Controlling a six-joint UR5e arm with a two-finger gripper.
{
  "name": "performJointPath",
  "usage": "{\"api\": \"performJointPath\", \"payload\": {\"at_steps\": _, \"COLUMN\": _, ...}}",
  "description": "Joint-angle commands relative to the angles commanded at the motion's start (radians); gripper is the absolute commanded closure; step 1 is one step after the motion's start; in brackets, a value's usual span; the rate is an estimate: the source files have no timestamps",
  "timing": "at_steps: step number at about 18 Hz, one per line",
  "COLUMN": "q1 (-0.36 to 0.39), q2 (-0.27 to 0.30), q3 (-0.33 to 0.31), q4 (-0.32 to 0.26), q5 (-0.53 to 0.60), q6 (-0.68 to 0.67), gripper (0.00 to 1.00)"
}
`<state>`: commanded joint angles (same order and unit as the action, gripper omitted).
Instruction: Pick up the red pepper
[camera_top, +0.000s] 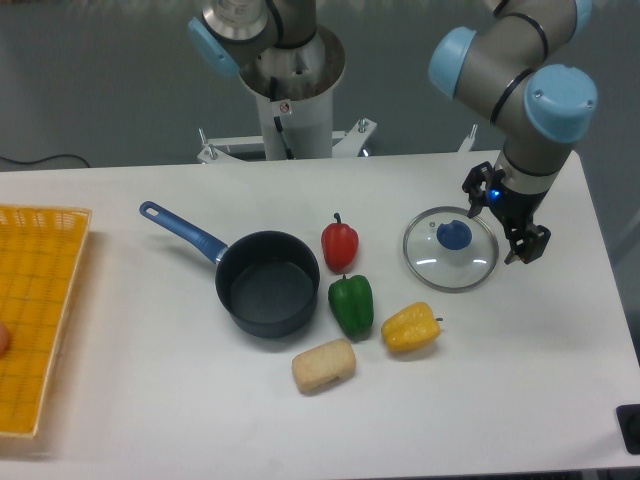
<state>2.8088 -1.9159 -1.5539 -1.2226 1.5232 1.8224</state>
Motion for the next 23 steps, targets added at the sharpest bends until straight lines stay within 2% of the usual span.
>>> {"api": "performJointPath", "payload": {"at_steps": 14, "q1": -0.048, "q2": -0.006, "q3": 0.014, "q4": 0.000, "q5": 0.026, "q6": -0.075, "gripper": 0.00}}
{"api": "performJointPath", "payload": {"at_steps": 23, "q1": -0.037, "q2": 0.000, "q3": -0.040, "q4": 0.008, "q5": 0.025, "q6": -0.068, "gripper": 0.00}}
